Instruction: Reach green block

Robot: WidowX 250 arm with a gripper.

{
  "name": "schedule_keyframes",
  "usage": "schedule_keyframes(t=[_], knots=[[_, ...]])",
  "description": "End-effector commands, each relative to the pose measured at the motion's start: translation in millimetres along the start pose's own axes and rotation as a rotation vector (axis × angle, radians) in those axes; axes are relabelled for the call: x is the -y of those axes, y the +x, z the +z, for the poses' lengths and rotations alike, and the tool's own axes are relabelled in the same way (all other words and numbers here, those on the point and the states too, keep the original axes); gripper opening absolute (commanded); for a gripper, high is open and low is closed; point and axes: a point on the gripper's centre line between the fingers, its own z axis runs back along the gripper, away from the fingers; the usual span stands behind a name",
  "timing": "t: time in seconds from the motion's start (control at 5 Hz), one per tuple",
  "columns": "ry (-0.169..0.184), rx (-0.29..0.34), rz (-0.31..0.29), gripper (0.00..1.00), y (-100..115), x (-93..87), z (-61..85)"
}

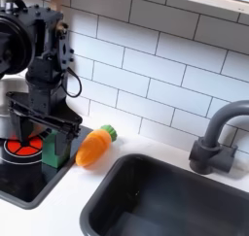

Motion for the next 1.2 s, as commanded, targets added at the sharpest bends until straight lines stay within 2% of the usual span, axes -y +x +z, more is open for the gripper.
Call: schedule_keyframes(t=[0.0,0.2,0.8,1.0], knots=[[-0.011,-0.010,-0.008,1.00,7.0,1.4,-7.9],[-0.010,-0.010,-0.033,1.00,7.0,3.3,-9.2],[-0.009,-0.009,-0.040,1.00,9.3,3.4,-13.9],[-0.012,-0.026,-0.047,1.00,9.8,5.3,-22.9]])
